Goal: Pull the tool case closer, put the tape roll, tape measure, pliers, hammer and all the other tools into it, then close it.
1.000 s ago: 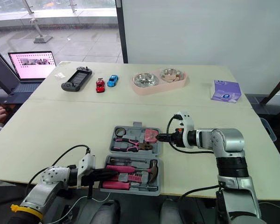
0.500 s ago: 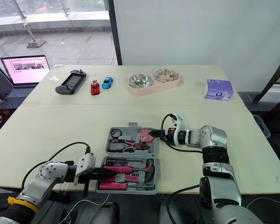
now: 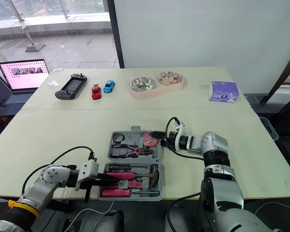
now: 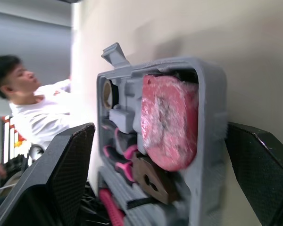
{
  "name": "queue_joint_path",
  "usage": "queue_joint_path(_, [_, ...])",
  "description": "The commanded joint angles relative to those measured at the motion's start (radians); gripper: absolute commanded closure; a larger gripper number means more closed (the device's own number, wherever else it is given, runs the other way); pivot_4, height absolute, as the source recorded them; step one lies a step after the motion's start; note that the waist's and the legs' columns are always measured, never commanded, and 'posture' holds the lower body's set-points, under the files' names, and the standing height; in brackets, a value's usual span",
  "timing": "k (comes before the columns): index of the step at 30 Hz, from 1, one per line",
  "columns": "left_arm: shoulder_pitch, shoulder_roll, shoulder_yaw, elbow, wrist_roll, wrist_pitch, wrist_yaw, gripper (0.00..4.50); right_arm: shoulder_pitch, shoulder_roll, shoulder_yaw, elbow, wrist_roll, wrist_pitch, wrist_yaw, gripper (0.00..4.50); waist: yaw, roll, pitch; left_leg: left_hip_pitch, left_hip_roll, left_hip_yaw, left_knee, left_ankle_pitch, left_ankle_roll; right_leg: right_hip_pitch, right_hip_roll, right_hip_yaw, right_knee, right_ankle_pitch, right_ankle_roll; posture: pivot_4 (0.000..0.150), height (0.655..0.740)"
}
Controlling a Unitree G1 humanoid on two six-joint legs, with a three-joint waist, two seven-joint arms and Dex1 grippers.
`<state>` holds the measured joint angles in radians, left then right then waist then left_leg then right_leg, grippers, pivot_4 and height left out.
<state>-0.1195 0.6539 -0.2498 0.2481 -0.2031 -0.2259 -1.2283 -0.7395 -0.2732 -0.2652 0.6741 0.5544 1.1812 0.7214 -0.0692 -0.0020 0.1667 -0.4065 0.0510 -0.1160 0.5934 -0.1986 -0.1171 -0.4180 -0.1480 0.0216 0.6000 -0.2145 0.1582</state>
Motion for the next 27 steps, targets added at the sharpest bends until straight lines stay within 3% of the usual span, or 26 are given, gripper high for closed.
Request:
queue_joint_path(1, [0.022,0.037,-0.011,0.078,0.083,0.021,0.019,4.50,0.004,-0.019,0.047,-0.083,0.040,-0.012,0.116,0.03,0.000,0.000,0.000,0.000,0.000,0.000,0.000,0.000,0.000,0.000,0.000,0.000,0.000,0.000,0.000,0.150,0.7400])
queue_joint_path(14, [0.006,0.056,0.025,0.040,0.053,0.039,0.041,4.50,0.046,-0.069,0.161,-0.209,0.035,-0.071,0.271,0.03,-0.001,0.000,0.000,0.000,0.000,0.000,-0.001,0.000,0.000,-0.002,0.001,0.001,0.000,0.000,0.000,0.150,0.7400])
queue_joint_path(27, [0.108,0.117,0.215,-0.297,-0.123,0.305,0.109,4.50,0.042,-0.087,0.173,-0.206,0.041,-0.087,0.314,0.03,0.001,-0.001,0.003,-0.005,0.000,0.000,-0.002,0.000,0.000,-0.006,0.001,0.002,0.000,0.000,0.000,0.150,0.7400])
